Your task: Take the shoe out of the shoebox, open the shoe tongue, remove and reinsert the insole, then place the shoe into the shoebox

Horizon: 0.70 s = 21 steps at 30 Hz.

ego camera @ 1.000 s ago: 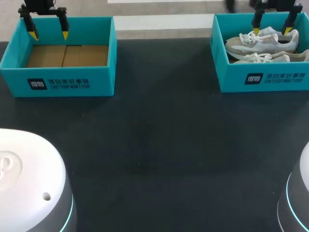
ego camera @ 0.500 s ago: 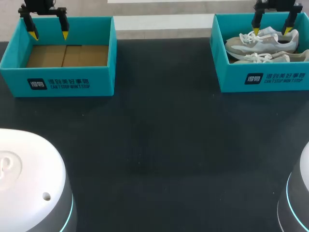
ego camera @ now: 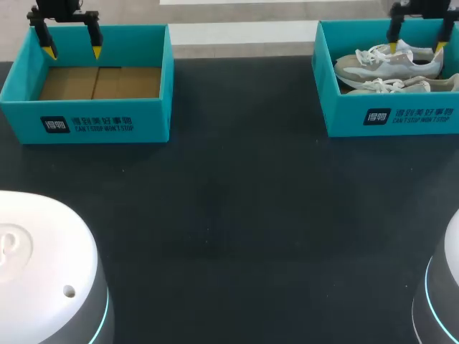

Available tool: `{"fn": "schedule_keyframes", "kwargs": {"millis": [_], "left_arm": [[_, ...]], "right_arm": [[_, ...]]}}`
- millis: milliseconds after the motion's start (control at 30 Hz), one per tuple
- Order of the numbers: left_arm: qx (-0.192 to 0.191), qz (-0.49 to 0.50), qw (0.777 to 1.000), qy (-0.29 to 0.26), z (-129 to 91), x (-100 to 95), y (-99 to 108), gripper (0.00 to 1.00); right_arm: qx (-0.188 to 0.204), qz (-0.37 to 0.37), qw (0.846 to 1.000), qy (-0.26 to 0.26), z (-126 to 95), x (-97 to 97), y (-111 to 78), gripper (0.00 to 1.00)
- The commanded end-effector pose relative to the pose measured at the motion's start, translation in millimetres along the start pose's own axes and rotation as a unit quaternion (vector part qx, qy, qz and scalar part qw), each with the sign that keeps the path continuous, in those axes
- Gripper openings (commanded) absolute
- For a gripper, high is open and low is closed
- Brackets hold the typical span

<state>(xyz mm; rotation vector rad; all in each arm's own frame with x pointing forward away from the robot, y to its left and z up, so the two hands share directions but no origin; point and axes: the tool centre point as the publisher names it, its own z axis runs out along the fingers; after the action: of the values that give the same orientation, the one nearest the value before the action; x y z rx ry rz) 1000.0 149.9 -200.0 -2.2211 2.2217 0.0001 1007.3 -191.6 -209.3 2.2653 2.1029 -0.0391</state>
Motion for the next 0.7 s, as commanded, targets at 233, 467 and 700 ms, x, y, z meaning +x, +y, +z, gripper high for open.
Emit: {"fn": "schedule_keyframes", "kwargs": {"millis": [233, 467, 700], "left_arm": [[0.000, 0.000, 1.000, 0.000, 0.0, 0.0, 0.0, 1.00], [0.000, 0.000, 1.000, 0.000, 0.0, 0.0, 0.0, 1.00], [0.000, 0.000, 1.000, 0.000, 0.0, 0.0, 0.0, 1.00]], "right_arm": [[-0.022, 0.037, 0.999, -0.019, 36.5, -65.1, 15.5, 1.00], [-0.024, 0.050, 0.997, -0.045, 70.6, -104.6, 33.7, 1.00], [-0.025, 0.064, 0.996, -0.051, 102.6, -119.9, 45.2, 1.00]]}}
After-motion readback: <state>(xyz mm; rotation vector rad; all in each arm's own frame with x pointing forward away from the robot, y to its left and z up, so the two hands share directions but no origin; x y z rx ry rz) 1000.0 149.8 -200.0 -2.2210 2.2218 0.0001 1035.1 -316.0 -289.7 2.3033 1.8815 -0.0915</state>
